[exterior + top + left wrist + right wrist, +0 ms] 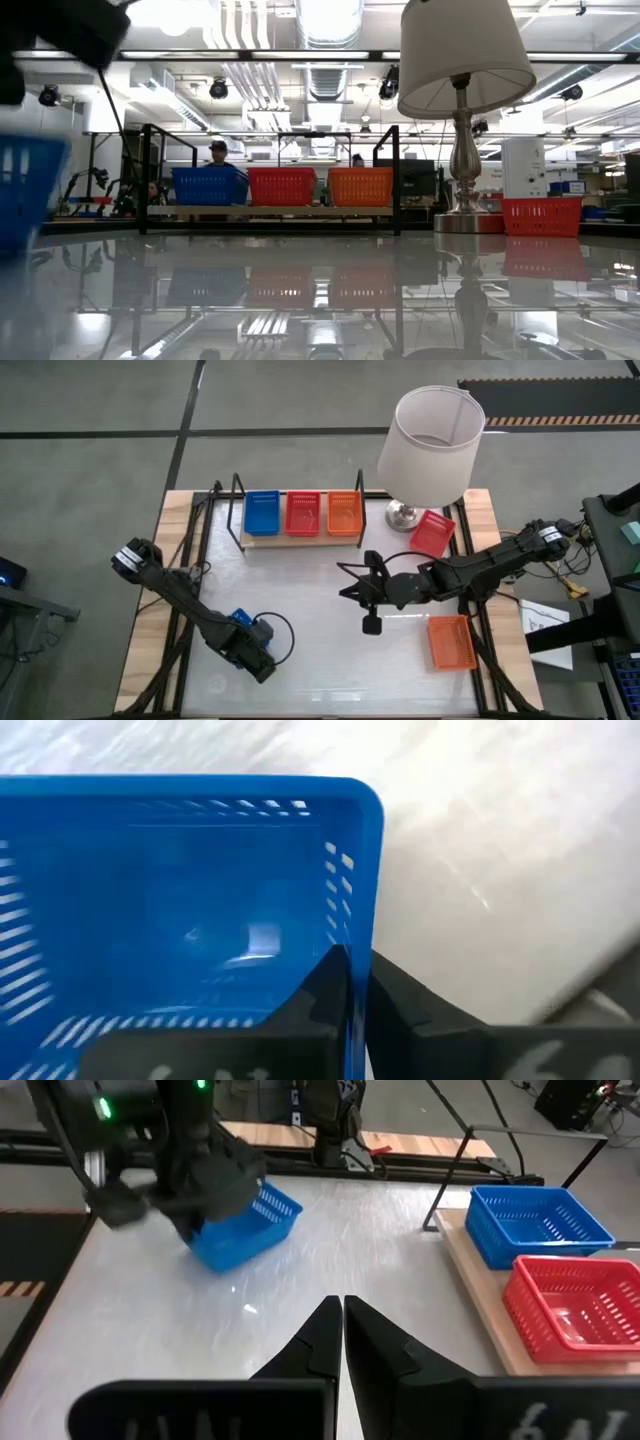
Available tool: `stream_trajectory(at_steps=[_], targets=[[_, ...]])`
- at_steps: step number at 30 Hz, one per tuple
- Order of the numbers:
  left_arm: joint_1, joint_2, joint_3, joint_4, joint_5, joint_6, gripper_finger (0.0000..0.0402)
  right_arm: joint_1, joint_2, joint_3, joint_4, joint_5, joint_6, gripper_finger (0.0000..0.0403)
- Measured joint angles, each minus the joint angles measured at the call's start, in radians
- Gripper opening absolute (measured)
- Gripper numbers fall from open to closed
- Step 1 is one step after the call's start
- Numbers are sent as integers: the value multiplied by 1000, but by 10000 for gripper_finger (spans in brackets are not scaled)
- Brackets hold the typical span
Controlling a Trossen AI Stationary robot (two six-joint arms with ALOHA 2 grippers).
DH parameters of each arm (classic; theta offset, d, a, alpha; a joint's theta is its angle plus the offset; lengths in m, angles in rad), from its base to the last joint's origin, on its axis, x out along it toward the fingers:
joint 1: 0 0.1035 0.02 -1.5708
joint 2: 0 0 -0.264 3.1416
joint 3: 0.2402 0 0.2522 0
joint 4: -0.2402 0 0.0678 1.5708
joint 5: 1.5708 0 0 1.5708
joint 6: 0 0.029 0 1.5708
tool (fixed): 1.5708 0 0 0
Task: Stack baskets on shelf by color
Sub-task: Stack the blue basket on top of the stack blue baskets on the shelf
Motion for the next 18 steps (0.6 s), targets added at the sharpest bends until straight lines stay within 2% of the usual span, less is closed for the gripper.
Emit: stream_trajectory(at_steps=[5,9,11,14,18], targets=[[3,-56,171,-193,14,165,0,0,0,0,-10,0,-2,9],[8,-80,383,-351,-28,450,0,0,0,0,-10,1,-3,9],[17,-83,490,-444,-108,580,0,0,0,0,-10,2,-3,9],[50,-83,597,-600,-288,749,0,0,0,0,-10,22,-1,9],[159,-105,631,-739,-480,1038,0,0,0,0,-10,87,0,9]])
